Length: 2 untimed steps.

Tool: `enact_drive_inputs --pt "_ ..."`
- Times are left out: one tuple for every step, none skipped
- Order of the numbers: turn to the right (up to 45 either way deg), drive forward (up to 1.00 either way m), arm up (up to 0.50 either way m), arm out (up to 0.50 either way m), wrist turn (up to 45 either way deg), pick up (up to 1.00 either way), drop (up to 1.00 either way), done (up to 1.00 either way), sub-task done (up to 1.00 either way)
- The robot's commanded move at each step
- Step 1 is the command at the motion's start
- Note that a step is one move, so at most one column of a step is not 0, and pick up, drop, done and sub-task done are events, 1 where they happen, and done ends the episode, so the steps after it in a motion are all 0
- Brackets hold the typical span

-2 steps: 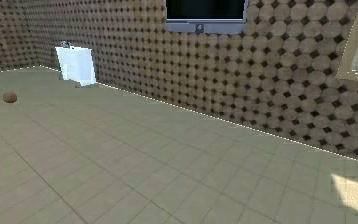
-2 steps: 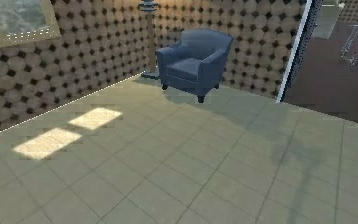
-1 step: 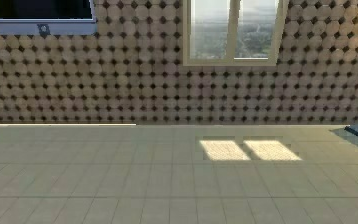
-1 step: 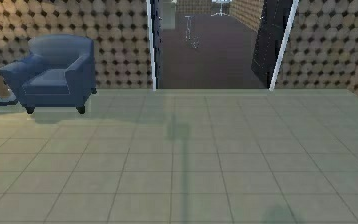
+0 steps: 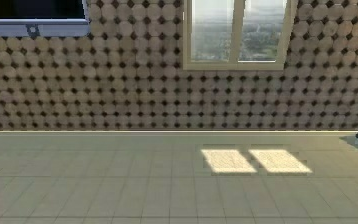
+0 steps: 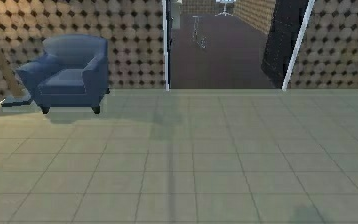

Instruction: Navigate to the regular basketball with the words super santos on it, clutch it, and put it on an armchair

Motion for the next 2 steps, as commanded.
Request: enact_drive_inputs --pt "-45.0 0.00 0.00 0.00 0.0 0.00 0.00 0.00 0.00" --pt "-39.0 0.00 0.00 0.00 0.0 0.00 0.00 0.00 0.00"
